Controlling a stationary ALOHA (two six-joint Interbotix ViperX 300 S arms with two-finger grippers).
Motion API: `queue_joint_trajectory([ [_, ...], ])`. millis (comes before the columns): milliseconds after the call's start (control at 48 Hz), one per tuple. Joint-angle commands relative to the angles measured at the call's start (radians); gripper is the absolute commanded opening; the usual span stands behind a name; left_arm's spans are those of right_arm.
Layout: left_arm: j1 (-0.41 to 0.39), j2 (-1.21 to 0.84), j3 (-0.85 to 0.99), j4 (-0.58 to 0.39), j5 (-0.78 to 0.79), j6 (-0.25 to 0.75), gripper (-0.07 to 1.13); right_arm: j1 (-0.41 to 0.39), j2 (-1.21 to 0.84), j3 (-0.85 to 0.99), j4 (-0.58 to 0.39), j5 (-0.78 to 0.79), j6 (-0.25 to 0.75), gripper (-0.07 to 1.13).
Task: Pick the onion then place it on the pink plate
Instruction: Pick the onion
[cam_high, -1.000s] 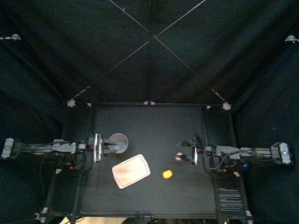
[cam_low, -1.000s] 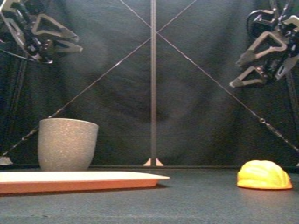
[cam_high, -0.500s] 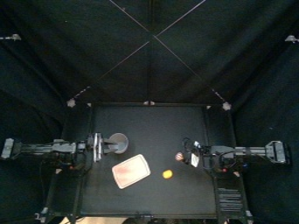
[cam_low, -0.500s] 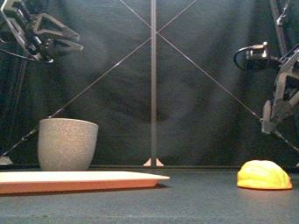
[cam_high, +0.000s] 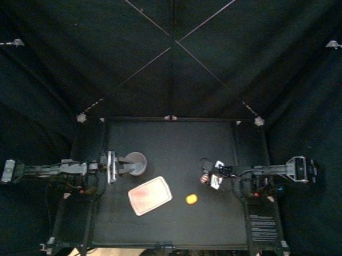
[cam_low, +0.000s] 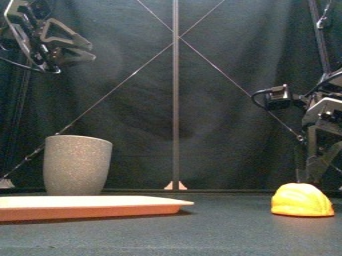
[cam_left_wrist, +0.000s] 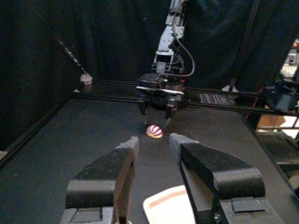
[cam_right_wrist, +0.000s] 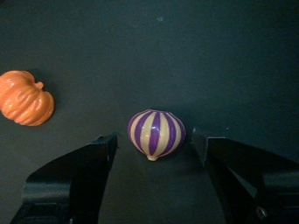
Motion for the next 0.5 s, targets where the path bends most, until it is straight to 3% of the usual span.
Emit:
queue_joint_trajectory([
  [21,0.012,0.005,-0.008,0.000,-0.006,0.000,0.76,-0.008,0.020,-0.020,0.005,-0.018,0.000,1.01],
  [500,0.032,0.003,0.005,0.000,-0.006,0.000,0.76,-0.014,0.124,-0.021,0.018,-0.063,0.000,1.00],
])
